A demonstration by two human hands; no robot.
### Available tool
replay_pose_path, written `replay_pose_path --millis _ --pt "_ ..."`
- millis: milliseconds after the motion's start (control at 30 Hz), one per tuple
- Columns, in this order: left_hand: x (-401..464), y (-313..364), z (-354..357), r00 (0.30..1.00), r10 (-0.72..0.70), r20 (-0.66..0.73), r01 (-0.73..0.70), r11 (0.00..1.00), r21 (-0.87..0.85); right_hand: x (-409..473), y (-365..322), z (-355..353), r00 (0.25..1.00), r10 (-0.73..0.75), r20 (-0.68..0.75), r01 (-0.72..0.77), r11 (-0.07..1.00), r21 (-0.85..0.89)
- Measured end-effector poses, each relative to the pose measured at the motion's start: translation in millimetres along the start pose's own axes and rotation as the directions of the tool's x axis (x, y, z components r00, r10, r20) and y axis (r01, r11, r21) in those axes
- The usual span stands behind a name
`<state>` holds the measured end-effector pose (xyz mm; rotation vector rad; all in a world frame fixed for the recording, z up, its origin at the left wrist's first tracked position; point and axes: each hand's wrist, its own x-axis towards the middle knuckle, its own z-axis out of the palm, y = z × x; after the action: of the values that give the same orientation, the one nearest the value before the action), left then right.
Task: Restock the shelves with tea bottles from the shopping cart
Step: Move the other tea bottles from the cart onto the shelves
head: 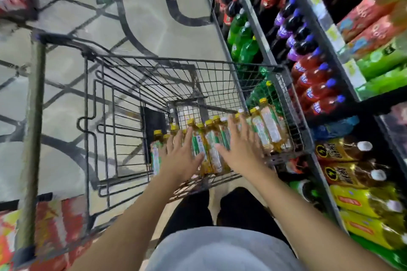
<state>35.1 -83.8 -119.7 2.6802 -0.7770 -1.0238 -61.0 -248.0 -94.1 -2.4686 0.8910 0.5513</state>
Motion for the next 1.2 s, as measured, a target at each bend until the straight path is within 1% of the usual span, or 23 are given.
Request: replay_pose_path --millis 67,133,233,300,400,467,500,600,667,733,833,933,1033,1133,1200 --pt "20 -3 9 0.999 -0.039 0.018 0.040 0.997 -0.073 20 2 15 0.998 0.032 0.051 -0.036 0.997 0.070" --pt "38 -4 22 0.996 -0.076 0.046 0.084 0.974 -0.209 39 4 31 0.986 0.079 0.145 -0.105 0.978 0.179" --pt "59 -8 46 0.988 -0.125 0.091 0.153 0.881 -0.448 64 16 59 0.961 0.123 0.248 -0.199 0.930 0.310" --pt "70 -11 60 0.983 -0.136 0.122 0.180 0.831 -0.527 76 25 74 0.948 0.157 0.277 -0.240 0.923 0.301" --pt "80 -12 72 0.967 -0.192 0.167 0.253 0.789 -0.560 82 29 86 0.928 0.230 0.292 -0.309 0.913 0.265" --pt "86 -11 76 0.953 -0.250 0.173 0.303 0.717 -0.628 82 29 90 0.926 0.242 0.291 -0.329 0.895 0.300" --pt "88 -10 77 0.946 -0.273 0.173 0.319 0.697 -0.642 82 28 93 0.925 0.245 0.289 -0.335 0.887 0.319" --pt "90 -7 85 0.928 -0.334 0.164 0.358 0.684 -0.635 85 24 95 0.910 0.283 0.301 -0.389 0.834 0.391" --pt "93 -3 89 0.909 -0.390 0.150 0.388 0.655 -0.648 89 21 96 0.892 0.321 0.319 -0.438 0.790 0.429" --pt "95 -1 90 0.894 -0.417 0.164 0.420 0.652 -0.632 91 19 98 0.882 0.316 0.349 -0.453 0.770 0.449" --pt "96 -3 91 0.895 -0.403 0.193 0.430 0.661 -0.615 88 21 104 0.868 0.297 0.398 -0.473 0.738 0.482" --pt "95 -8 94 0.904 -0.386 0.186 0.409 0.649 -0.642 81 25 109 0.871 0.308 0.383 -0.482 0.694 0.536" --pt "91 -8 100 0.909 -0.367 0.196 0.393 0.605 -0.692 77 26 111 0.878 0.312 0.364 -0.474 0.670 0.571" --pt "89 -8 108 0.921 -0.322 0.220 0.367 0.527 -0.767 75 30 108 0.867 0.299 0.399 -0.492 0.636 0.595" --pt "86 -7 106 0.936 -0.286 0.206 0.330 0.508 -0.796 73 31 105 0.866 0.274 0.418 -0.492 0.619 0.612"
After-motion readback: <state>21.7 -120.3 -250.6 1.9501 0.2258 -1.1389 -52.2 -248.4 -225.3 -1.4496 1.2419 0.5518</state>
